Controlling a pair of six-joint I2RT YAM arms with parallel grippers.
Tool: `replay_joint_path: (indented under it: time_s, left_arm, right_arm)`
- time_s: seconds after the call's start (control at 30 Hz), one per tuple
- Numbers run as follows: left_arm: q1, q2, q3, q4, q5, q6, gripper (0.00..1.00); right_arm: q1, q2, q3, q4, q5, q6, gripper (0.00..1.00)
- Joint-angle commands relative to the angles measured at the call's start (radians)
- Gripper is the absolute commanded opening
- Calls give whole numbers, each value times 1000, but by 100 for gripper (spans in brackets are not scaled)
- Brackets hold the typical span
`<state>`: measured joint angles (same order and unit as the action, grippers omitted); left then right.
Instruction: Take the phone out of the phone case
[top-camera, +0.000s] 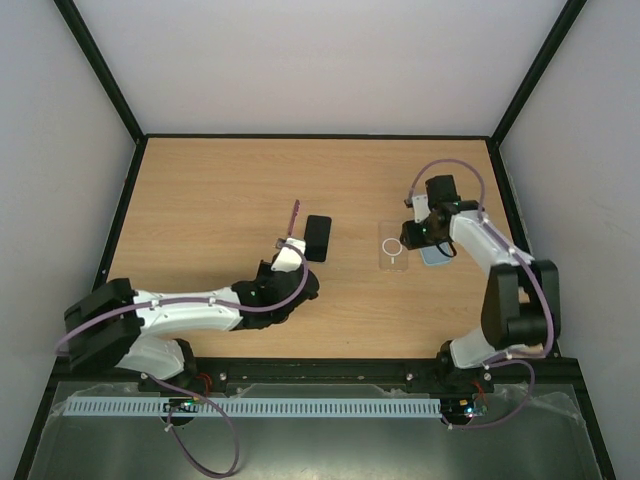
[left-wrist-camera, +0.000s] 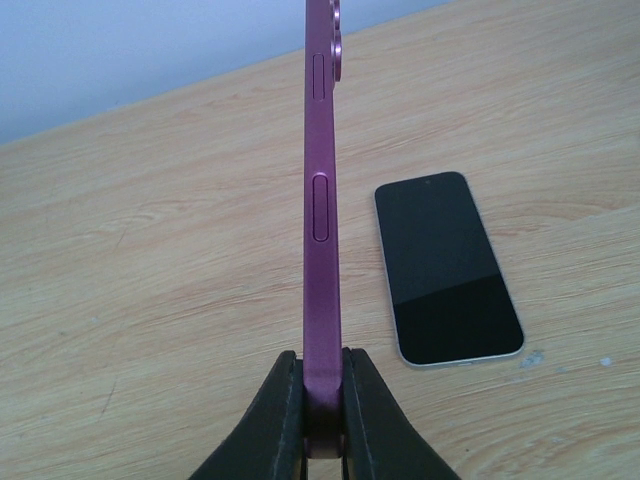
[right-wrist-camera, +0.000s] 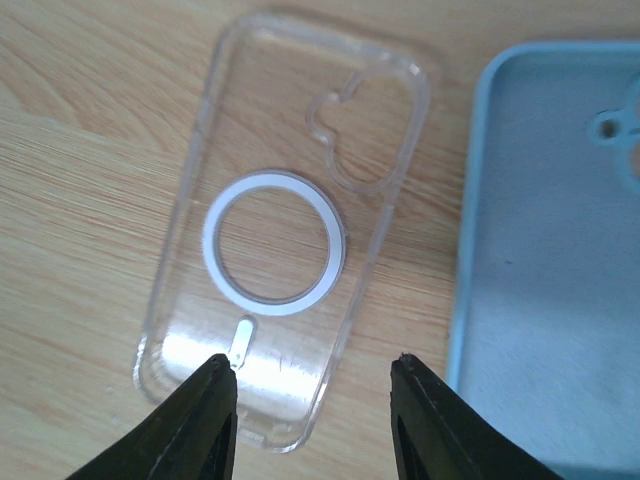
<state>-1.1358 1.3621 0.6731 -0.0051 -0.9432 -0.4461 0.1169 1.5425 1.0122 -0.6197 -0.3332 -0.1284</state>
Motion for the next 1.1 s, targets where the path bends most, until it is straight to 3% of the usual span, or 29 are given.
replay_joint_path:
  time_s: [0.0,0.2,0.47,0.67,0.73,0.87,1.07]
  left_arm:
    - [44,78,18,49,-30,70,2]
    - [64,236,164,-29,-137,262,2]
    - [112,458,280,-75,-267,431,2]
    - [163,528,306,-47,-151,485,5]
    - [168,535,309,-31,-109,493,10]
    - [173,547,340,-72,-74,459,37]
    - [177,525,356,-127,-1,386,51]
  right_arm:
    - [-5,-177,-11,-22,-85,27,41]
    - [1,-396,-79,-20,-360,8,40]
    - [2,-638,-275,270,-366,117,44]
    - [1,-703,-307,285,-362,109,49]
    - [2,-717,-325,298,-364,115,52]
    - [1,-722,-333,304,-375,120,54]
    - [2,-710,-327,299,-371,115,55]
